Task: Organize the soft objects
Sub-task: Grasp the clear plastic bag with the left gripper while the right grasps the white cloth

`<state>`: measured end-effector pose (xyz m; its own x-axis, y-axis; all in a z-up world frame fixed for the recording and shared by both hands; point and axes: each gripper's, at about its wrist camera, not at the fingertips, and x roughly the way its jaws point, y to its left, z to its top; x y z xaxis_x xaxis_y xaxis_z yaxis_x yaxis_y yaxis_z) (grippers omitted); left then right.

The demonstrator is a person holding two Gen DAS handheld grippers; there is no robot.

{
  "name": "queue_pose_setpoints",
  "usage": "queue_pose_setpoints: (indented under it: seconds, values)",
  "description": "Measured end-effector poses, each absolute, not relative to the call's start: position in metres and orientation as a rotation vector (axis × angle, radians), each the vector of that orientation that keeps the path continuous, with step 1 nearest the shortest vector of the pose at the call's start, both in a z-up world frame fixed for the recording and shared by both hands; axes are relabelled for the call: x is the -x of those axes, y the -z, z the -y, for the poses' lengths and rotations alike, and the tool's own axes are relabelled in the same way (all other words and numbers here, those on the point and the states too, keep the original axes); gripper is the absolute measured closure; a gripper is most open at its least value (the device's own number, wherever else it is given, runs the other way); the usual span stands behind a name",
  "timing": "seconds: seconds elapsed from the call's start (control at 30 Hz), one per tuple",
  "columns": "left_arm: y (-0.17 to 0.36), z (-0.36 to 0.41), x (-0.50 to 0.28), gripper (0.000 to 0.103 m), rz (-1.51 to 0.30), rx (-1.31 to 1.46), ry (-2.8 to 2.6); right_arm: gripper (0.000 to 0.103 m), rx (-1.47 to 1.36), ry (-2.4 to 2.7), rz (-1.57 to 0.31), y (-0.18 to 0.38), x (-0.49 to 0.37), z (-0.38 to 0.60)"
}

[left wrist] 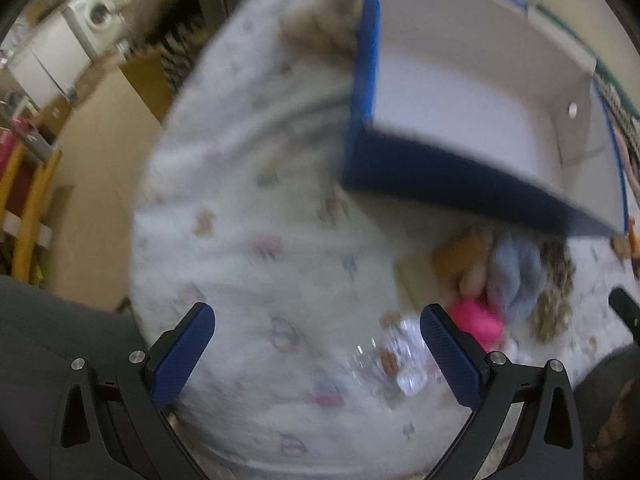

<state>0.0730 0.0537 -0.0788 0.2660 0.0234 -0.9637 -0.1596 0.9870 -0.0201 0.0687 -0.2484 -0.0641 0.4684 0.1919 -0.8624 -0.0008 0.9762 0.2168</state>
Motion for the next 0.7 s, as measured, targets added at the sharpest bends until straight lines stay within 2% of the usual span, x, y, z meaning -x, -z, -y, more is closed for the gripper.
queue_pose_setpoints:
  seconds: [0.17, 0.43, 0.5, 0.53, 0.6, 0.63, 0.67, 0.7]
  values:
    - [0.111, -0.031, -0.066, 0.001, -1.404, 0.153, -0.105, 0.0, -0.199, -0.082, -1.091, 0.079, -0.068, 0.251]
    - [0.152, 0.008, -0.062, 0.025, -1.477, 0.088, -0.05, 0.0, -0.281, -0.045, -1.095, 0.082, -0.071, 0.267]
    - [0.152, 0.014, -0.061, 0.042, -1.468, 0.048, -0.05, 0.0, -0.304, -0.038, -1.103, 0.084, -0.071, 0.271]
    - [0.149, 0.015, -0.061, 0.045, -1.462, 0.037, -0.055, 0.0, -0.314, -0.035, -1.105, 0.085, -0.071, 0.273]
    - [0.145, 0.011, -0.06, 0.062, -1.435, 0.039, -0.073, 0.0, -0.354, -0.049, -1.113, 0.086, -0.072, 0.277]
    - [0.143, 0.008, -0.062, 0.064, -1.432, 0.042, -0.076, 0.0, -0.379, -0.072, -1.124, 0.088, -0.074, 0.277]
    - [0.143, 0.006, -0.064, 0.071, -1.433, 0.049, -0.071, 0.0, -0.4, -0.099, -1.142, 0.092, -0.075, 0.276]
    - [0.143, 0.005, -0.065, 0.078, -1.432, 0.046, -0.068, 0.01, -0.405, -0.114, -1.157, 0.095, -0.076, 0.274]
